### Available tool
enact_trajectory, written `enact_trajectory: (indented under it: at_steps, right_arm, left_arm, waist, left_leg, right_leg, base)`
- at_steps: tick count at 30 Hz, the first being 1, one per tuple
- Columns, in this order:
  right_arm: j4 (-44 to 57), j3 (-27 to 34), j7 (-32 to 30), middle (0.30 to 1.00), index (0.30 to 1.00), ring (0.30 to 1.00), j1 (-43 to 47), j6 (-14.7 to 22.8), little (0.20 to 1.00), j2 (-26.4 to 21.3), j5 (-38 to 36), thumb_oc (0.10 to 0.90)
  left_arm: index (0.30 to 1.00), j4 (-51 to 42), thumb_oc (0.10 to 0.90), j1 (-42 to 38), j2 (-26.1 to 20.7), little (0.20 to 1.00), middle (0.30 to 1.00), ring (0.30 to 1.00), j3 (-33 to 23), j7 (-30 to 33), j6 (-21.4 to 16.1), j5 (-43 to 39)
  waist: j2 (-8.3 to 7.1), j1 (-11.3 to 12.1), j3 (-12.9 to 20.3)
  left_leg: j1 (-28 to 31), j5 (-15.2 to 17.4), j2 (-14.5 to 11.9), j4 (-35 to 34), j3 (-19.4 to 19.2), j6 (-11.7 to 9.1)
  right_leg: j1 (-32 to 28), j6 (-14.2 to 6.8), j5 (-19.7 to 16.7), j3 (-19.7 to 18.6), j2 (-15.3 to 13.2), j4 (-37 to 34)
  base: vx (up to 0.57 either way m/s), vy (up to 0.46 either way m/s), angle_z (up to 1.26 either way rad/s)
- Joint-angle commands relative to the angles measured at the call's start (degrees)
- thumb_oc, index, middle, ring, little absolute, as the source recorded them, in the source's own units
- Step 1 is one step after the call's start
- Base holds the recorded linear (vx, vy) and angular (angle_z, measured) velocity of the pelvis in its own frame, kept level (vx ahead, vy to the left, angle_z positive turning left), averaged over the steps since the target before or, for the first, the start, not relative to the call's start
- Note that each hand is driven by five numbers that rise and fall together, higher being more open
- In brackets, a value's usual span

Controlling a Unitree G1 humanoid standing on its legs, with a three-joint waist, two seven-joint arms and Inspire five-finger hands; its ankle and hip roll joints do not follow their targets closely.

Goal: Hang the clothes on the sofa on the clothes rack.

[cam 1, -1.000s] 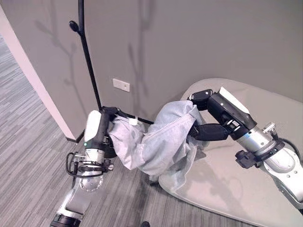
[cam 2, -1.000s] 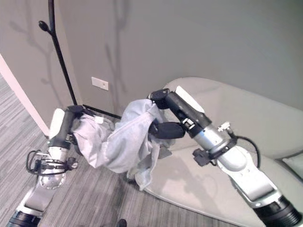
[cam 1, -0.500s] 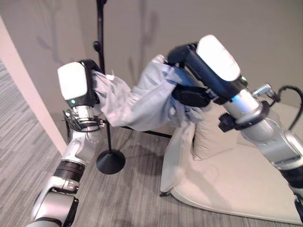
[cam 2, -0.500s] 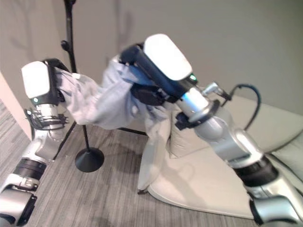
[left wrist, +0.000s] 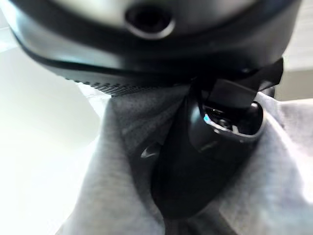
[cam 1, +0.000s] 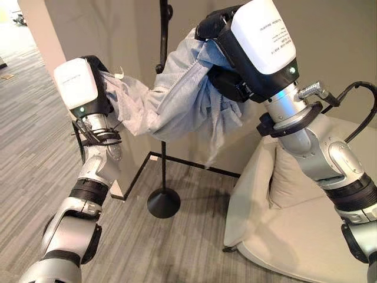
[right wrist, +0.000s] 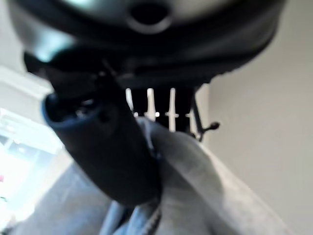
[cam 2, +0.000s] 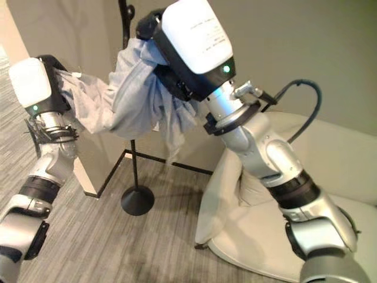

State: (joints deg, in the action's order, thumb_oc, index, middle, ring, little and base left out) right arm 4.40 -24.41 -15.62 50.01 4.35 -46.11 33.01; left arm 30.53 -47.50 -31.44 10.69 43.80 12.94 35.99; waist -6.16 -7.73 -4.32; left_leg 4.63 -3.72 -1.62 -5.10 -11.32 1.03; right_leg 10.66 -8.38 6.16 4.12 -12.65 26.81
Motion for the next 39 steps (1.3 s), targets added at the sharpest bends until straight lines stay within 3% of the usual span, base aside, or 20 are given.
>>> enact_trajectory:
  at_steps: [1, 3, 4, 6, 11, 12, 16, 17, 18, 19, 20, 21, 22, 23, 25, 27, 28, 29, 30, 39]
  right_arm:
    - [-5.4, 3.64, -7.78, 0.3, 0.3, 0.3, 11.03, -4.22, 0.3, -1.22, 2.62, 0.4]
    - [-5.37, 3.41, -6.73, 0.3, 0.3, 0.3, 9.55, -4.89, 0.3, -0.18, 2.91, 0.4]
    - [-4.43, 3.58, -5.46, 0.3, 0.3, 0.3, 9.74, -5.34, 0.3, 1.23, 4.54, 0.4]
    - [-3.01, 4.86, -5.65, 0.3, 0.3, 0.3, 7.87, -4.99, 0.3, 1.57, 5.08, 0.4]
    - [-0.74, 6.71, -5.6, 0.3, 0.3, 0.3, 6.7, -5.42, 0.3, 1.11, 6.76, 0.4]
    - [1.88, 7.56, -5.23, 0.3, 0.3, 0.3, 7.26, -5.07, 0.3, 1.96, 6.88, 0.4]
    - [4.13, 6.98, -4.0, 0.3, 0.3, 0.3, 7.57, -3.4, 0.3, 3.42, 6.13, 0.4]
    - [3.96, 5.44, -3.62, 0.3, 0.3, 0.3, 8.63, -2.13, 0.3, 4.24, 5.09, 0.4]
    - [3.09, 4.24, -3.97, 0.3, 0.3, 0.3, 9.45, -1.5, 0.3, 4.27, 4.37, 0.4]
    - [2.6, 3.92, -4.55, 0.3, 0.3, 0.3, 9.44, -1.45, 0.3, 3.67, 4.23, 0.4]
    - [2.34, 3.96, -4.65, 0.3, 0.3, 0.3, 9.39, -1.58, 0.3, 3.14, 4.23, 0.4]
    - [2.45, 3.9, -4.87, 0.3, 0.3, 0.3, 9.37, -1.57, 0.3, 2.2, 4.41, 0.4]
    - [3.43, 5.33, -5.15, 0.3, 0.3, 0.3, 8.32, -1.26, 0.3, 1.03, 4.67, 0.4]
    - [4.09, 6.2, -5.3, 0.3, 0.3, 0.3, 7.68, -1.12, 0.3, 0.96, 4.85, 0.4]
    - [5.73, 8.3, -5.47, 0.3, 0.3, 0.3, 5.82, -0.96, 0.3, 1.09, 4.86, 0.4]
    - [7.11, 9.36, -5.56, 0.3, 0.3, 0.3, 4.81, -0.76, 0.3, 1.08, 4.84, 0.4]
    - [8.78, 10.12, -6.79, 0.3, 0.3, 0.3, 3.65, 0.61, 0.3, 0.67, 6.46, 0.4]
    - [9.03, 10.86, -6.37, 0.3, 0.3, 0.3, 2.18, 0.67, 0.3, 1.11, 5.68, 0.4]
    - [9.34, 10.93, -5.51, 0.3, 0.3, 0.3, 1.55, 0.13, 0.3, 1.55, 5.91, 0.4]
    - [10.49, 11.11, -4.36, 0.3, 0.3, 0.3, -1.94, 0.71, 0.3, 1.7, 5.29, 0.4]
  left_arm:
    - [0.3, -3.62, 0.4, -7.23, -6.37, 0.3, 0.3, 0.3, -2.55, 5.63, -1.39, 1.64]
    - [0.3, -2.82, 0.4, -6.51, -6.55, 0.3, 0.3, 0.3, -2.5, 4.82, -1.49, 0.63]
    - [0.3, -2.42, 0.4, -6.15, -7.52, 0.3, 0.3, 0.3, -3.76, 5.0, -1.32, 0.78]
    - [0.3, -2.57, 0.4, -4.39, -8.0, 0.3, 0.3, 0.3, -4.23, 4.75, -1.79, 0.82]
    - [0.3, -1.79, 0.4, -3.5, -8.76, 0.3, 0.3, 0.3, -3.58, 3.9, -1.31, 1.32]
    - [0.3, -1.14, 0.4, -3.52, -10.72, 0.3, 0.3, 0.3, -3.07, 3.12, -1.51, 1.51]
    - [0.3, -1.32, 0.4, -3.85, -15.45, 0.3, 0.3, 0.3, -1.41, 1.73, -2.98, 3.54]
    - [0.3, -1.42, 0.4, -4.13, -17.94, 0.3, 0.3, 0.3, -0.13, 0.93, -3.42, 4.75]
    - [0.3, -0.98, 0.4, -5.35, -19.96, 0.3, 0.3, 0.3, 1.5, 0.08, -4.16, 5.18]
    - [0.3, -0.65, 0.4, -6.36, -20.69, 0.3, 0.3, 0.3, 2.5, -0.09, -4.26, 5.29]
    - [0.3, -0.36, 0.4, -6.45, -21.06, 0.3, 0.3, 0.3, 2.8, -0.5, -4.36, 5.28]
    - [0.3, -0.34, 0.4, -6.65, -21.31, 0.3, 0.3, 0.3, 3.31, -0.94, -4.55, 5.53]
    - [0.3, -0.03, 0.4, -6.5, -21.2, 0.3, 0.3, 0.3, 3.13, -1.4, -4.83, 5.9]
    - [0.3, 0.07, 0.4, -5.97, -21.31, 0.3, 0.3, 0.3, 2.64, -1.4, -4.89, 5.85]
    - [0.3, -0.58, 0.4, -5.17, -21.49, 0.3, 0.3, 0.3, 1.81, -1.33, -5.23, 6.13]
    - [0.3, -1.32, 0.4, -4.49, -21.82, 0.3, 0.3, 0.3, 1.43, -1.04, -5.58, 6.35]
    - [0.3, -3.82, 0.4, -1.51, -23.09, 0.3, 0.3, 0.3, 1.23, -0.49, -6.29, 7.26]
    - [0.3, -4.45, 0.4, -0.38, -23.68, 0.3, 0.3, 0.3, 0.54, -1.09, -6.64, 7.18]
    - [0.3, -5.08, 0.4, 0.69, -23.72, 0.3, 0.3, 0.3, -0.42, -1.59, -6.86, 7.71]
    - [0.3, -4.31, 0.4, 6.4, -26.13, 0.3, 0.3, 0.3, -3.49, -0.72, -6.2, 10.26]
  waist:
    - [-1.0, 0.81, 3.84]
    - [-1.7, 0.66, 4.26]
    - [-2.47, 1.1, 5.18]
    - [-2.25, 1.03, 6.52]
    - [-0.66, -0.07, 8.5]
    - [0.6, -0.55, 9.16]
    - [1.29, -1.45, 10.16]
    - [1.54, -1.83, 10.42]
    - [1.28, -1.48, 9.83]
    - [0.49, -1.34, 9.16]
    - [-0.12, -1.33, 8.75]
    - [-0.46, -1.01, 7.95]
    - [-1.42, 0.41, 5.79]
    - [-1.4, 0.61, 5.36]
    - [-1.65, 0.9, 4.67]
    - [-1.72, 1.61, 4.53]
    - [-0.86, 3.55, 3.37]
    - [-0.62, 3.82, 3.24]
    - [-0.4, 3.71, 3.57]
    - [2.06, 2.7, 7.71]
  left_leg:
    - [3.79, 9.63, -4.02, 3.09, 0.62, -3.14]
    - [4.18, 10.6, -4.54, 3.91, 0.61, -3.51]
    - [4.93, 10.87, -5.69, 4.55, 0.48, -4.24]
    - [5.27, 10.81, -7.77, 5.02, 0.87, -5.32]
    - [5.31, 6.84, -10.48, 5.24, 2.21, -7.23]
    - [5.68, 3.84, -11.39, 5.15, 2.26, -8.21]
    - [6.9, 0.2, -13.19, 5.19, 1.84, -9.51]
    - [7.41, -1.63, -14.32, 7.9, 2.05, -9.69]
    - [5.57, -5.42, -16.25, 14.37, 2.26, -9.25]
    - [3.47, -7.37, -17.32, 19.78, 2.35, -8.63]
    - [2.17, -6.46, -17.46, 23.19, 2.2, -7.54]
    - [0.38, -3.76, -15.74, 27.26, 3.19, -6.49]
    - [-6.87, 3.44, -8.61, 32.58, 5.46, -4.28]
    - [-9.23, 6.28, -6.72, 32.46, 5.41, -4.13]
    - [-14.17, 8.15, -6.34, 28.57, 3.86, -3.71]
    - [-16.44, 6.79, -5.9, 26.01, 4.38, -3.78]
    - [-18.52, 2.99, -4.95, 19.65, 9.37, -5.34]
    - [-17.92, 1.15, -4.84, 17.01, 11.71, -6.02]
    - [-16.47, 1.52, -4.71, 14.92, 12.76, -5.84]
    - [-6.98, 1.8, -4.08, 6.25, 7.86, -5.39]
  right_leg:
    - [-1.4, -1.47, -7.91, -3.44, 2.57, -16.38]
    - [-2.51, -1.31, -8.86, -3.89, 2.82, -19.48]
    - [-3.6, -0.72, -8.11, -4.24, 4.25, -19.89]
    - [-5.1, 0.07, -7.93, -2.59, 5.46, -21.35]
    - [-7.59, 1.01, -8.07, 0.89, 7.07, -23.21]
    - [-8.19, 1.27, -7.95, 1.04, 7.86, -23.51]
    - [-8.48, 2.52, -7.38, 0.19, 9.99, -23.53]
    - [-8.59, 3.85, -6.41, -1.01, 11.8, -23.05]
    - [-9.64, 5.48, -5.13, -1.61, 13.42, -22.87]
    - [-10.51, 6.58, -4.69, -1.71, 13.93, -22.73]
    - [-11.17, 7.34, -4.16, -1.67, 14.14, -22.65]
    - [-12.07, 7.76, -3.42, -2.33, 14.22, -22.48]
    - [-13.03, 7.5, -3.17, -3.67, 13.33, -22.31]
    - [-13.73, 7.2, -2.82, -4.02, 13.4, -22.44]
    - [-14.62, 6.27, -2.86, -4.09, 12.43, -22.92]
    - [-15.37, 5.99, -2.76, -4.88, 12.03, -23.31]
    - [-17.18, 5.53, -1.98, -6.9, 12.04, -23.65]
    - [-17.28, 5.45, -1.96, -7.94, 12.14, -23.18]
    - [-17.54, 5.06, -1.57, -8.74, 12.34, -22.99]
    - [-18.33, 3.03, -2.29, -10.37, 9.06, -25.59]
  base:
    - [0.25, -0.21, 0.23]
    - [0.23, -0.151, 0.55]
    - [0.28, -0.225, 0.9]
    - [0.31, -0.22, 0.78]
    - [0.23, -0.076, 0.63]
    - [0.21, -0.063, 0.17]
    - [0.19, -0.121, -0.29]
    - [0.16, -0.235, -0.68]
    - [0.19, -0.34, -0.82]
    - [0.12, -0.306, -0.87]
    - [0.13, -0.23, -0.48]
    - [0.11, -0.131, -0.07]
    - [0.11, -0.061, 0.17]
    - [0.04, 0.013, 0.0]
    - [0.06, 0.075, -0.24]
    - [0.16, 0.122, -0.01]
    - [0.23, 0.16, -0.24]
    - [0.23, 0.14, -0.73]
    - [0.12, 0.071, -0.93]
    - [0.13, 0.114, -0.33]
